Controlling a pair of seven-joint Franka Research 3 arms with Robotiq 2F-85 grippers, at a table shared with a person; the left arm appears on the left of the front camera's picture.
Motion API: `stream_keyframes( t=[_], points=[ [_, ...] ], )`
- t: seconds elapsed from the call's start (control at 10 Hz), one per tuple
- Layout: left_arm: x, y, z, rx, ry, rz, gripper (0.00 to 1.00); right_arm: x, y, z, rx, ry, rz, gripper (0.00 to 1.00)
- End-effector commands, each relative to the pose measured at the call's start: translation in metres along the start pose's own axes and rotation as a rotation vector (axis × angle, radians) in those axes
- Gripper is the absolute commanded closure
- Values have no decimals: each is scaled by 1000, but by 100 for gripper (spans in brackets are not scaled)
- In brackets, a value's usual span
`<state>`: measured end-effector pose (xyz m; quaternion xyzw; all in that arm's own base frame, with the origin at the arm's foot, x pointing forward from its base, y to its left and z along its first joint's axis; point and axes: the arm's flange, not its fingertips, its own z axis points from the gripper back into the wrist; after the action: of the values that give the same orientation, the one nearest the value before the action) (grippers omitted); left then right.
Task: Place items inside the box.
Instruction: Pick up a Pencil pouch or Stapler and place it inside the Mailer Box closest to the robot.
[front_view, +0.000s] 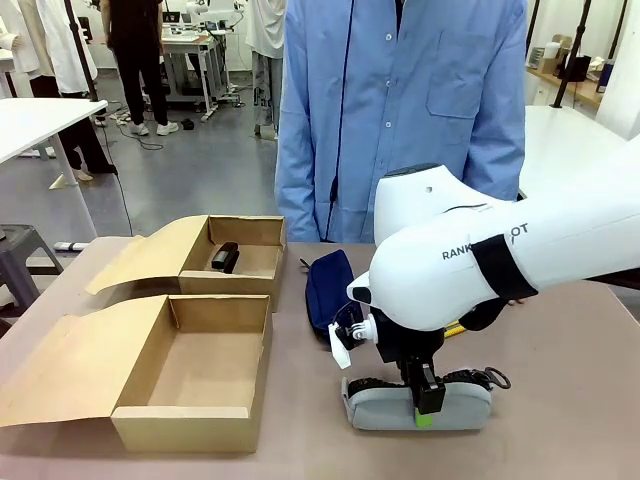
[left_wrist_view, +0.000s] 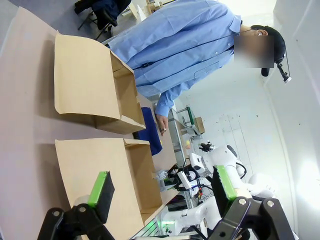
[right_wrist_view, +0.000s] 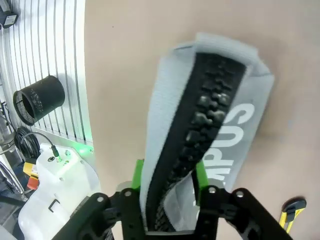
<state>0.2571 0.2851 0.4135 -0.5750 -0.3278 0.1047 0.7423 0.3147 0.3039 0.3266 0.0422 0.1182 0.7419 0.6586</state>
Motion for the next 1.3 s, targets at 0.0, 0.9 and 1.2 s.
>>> stream_keyframes(
  t=[0.0,0.9,1.2],
  points=[
    [0,-1,-1,-21,-11,-23,0,-1,7,3,10,-5,-30,92],
    [0,-1,-1,-21,-11,-23,0,-28,52,111,284,-367,-1419,100],
    [0,-1,-1,-21,-11,-23,0,-48,73,125,299,-678,-2121,100]
  ],
)
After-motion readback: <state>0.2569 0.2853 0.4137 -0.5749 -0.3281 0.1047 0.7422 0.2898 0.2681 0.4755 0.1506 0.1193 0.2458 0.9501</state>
